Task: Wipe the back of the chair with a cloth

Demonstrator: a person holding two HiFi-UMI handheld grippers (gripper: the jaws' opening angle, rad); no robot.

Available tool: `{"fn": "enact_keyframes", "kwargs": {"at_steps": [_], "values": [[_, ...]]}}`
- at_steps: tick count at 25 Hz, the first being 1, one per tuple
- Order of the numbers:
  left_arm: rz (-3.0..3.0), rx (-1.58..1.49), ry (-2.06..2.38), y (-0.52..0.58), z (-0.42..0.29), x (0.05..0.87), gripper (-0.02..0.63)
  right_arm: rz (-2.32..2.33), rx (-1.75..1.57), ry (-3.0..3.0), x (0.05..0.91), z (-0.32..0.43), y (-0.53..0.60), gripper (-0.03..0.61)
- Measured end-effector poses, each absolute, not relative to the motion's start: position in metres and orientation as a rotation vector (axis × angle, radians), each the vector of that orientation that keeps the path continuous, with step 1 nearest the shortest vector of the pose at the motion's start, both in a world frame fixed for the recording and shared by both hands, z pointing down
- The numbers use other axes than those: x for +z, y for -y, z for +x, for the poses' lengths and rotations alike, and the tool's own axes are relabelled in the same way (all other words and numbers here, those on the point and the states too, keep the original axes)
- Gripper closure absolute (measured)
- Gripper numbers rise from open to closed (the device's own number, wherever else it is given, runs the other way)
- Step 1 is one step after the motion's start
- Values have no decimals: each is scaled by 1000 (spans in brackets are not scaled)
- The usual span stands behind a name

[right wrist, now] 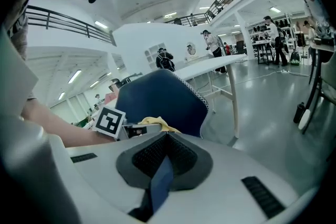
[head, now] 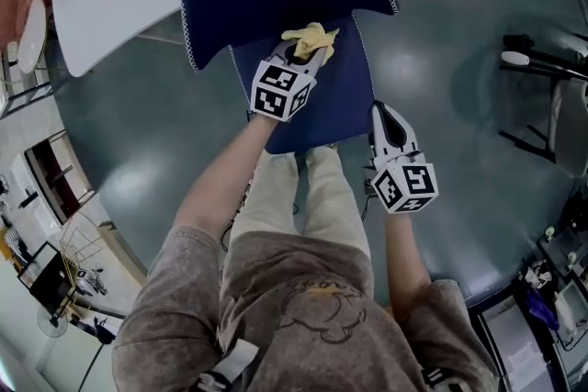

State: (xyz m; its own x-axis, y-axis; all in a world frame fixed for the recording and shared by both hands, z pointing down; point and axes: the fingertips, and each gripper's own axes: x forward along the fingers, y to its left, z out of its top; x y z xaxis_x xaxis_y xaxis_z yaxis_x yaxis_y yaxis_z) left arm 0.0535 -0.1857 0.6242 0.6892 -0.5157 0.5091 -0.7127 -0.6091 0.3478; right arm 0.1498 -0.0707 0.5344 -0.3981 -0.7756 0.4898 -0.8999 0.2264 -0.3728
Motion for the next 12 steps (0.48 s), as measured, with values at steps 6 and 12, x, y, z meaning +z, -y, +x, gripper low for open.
{"fn": "enact_keyframes", "kwargs": {"at_steps": [6, 12], "values": [[2385, 404, 1021, 167, 20, 526, 546, 1545, 895, 2387, 474, 131, 69, 554], [2421, 341, 1078, 135, -6, 437, 546, 1488, 832, 2466, 419, 112, 59, 554]]}}
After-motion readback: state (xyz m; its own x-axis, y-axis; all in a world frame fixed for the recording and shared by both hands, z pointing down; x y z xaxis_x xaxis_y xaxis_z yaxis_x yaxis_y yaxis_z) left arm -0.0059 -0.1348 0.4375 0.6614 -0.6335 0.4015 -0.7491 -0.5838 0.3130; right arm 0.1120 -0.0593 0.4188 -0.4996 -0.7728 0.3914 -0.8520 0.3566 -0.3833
